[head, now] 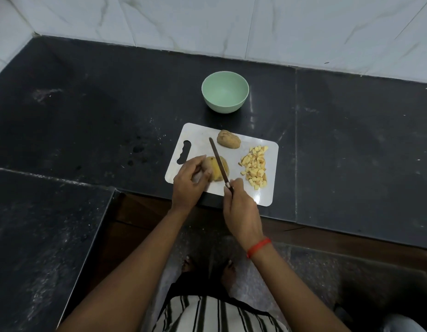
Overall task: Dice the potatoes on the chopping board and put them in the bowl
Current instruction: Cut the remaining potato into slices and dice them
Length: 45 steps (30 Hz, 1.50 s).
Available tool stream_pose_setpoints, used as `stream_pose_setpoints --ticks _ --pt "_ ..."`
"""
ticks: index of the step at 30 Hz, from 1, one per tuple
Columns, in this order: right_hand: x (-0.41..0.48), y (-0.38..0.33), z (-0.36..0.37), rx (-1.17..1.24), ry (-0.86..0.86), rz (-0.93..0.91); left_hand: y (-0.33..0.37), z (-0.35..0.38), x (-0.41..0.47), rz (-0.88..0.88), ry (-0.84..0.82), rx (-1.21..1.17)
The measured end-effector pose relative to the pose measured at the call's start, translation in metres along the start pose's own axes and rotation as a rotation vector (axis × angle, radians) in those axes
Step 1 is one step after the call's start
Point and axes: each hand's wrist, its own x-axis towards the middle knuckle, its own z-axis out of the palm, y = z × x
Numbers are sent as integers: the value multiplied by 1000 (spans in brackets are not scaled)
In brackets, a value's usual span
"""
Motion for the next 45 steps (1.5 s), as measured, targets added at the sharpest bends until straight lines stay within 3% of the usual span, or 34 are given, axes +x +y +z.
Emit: stream_pose_setpoints --ticks 10,21,38,45 --pt "16 -6 23 -125 -67 -16 -6 3 -2 121 17 163" --pt "16 -11 28 -261 -85 -2 -11 2 1 142 -10 110" --pt "33 -13 32 -262 -93 -20 -12 2 -1 137 -24 111" --pt "6 -6 20 -278 -179 11 -13 2 -1 148 -18 130"
